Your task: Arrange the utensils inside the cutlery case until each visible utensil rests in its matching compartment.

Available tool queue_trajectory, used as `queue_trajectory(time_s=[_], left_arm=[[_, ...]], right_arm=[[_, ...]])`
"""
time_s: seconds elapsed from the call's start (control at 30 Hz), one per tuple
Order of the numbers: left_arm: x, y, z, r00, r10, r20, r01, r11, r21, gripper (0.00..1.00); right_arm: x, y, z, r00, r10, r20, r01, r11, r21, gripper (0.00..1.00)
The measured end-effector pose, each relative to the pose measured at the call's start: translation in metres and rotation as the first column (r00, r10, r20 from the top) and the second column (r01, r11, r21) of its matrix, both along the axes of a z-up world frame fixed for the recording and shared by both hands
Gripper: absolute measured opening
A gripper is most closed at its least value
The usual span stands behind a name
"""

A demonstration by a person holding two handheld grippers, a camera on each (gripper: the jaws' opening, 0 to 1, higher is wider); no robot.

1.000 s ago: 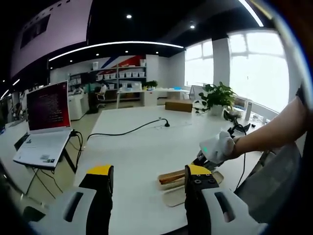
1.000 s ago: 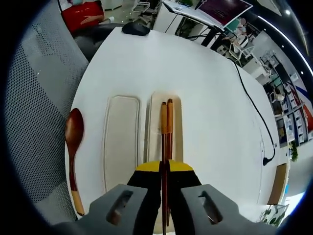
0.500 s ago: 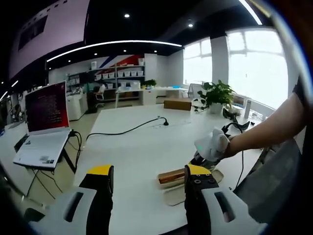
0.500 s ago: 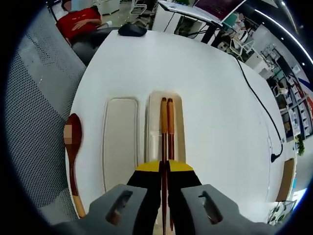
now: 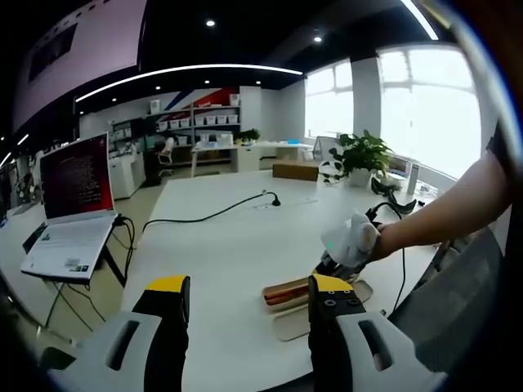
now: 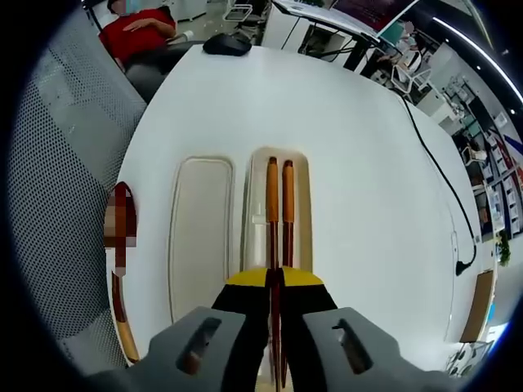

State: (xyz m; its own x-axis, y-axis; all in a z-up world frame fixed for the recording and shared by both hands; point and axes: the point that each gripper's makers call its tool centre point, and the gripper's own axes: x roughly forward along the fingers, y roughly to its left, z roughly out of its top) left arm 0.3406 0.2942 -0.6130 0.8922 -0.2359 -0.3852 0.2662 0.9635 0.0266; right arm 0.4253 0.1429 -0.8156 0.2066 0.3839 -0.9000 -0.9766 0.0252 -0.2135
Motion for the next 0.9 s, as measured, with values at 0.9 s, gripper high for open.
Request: queue_trajectory(time_s=[0.9], left_arm=[[-0.001, 0.0, 0.004, 1.0, 0.0, 0.024, 0.0, 1.0, -0.002, 0.6]], right_arm=[[-0.001, -0.011, 0.034, 0.996, -0.061, 0.062, 0.058, 0.997, 0.057, 0.06]])
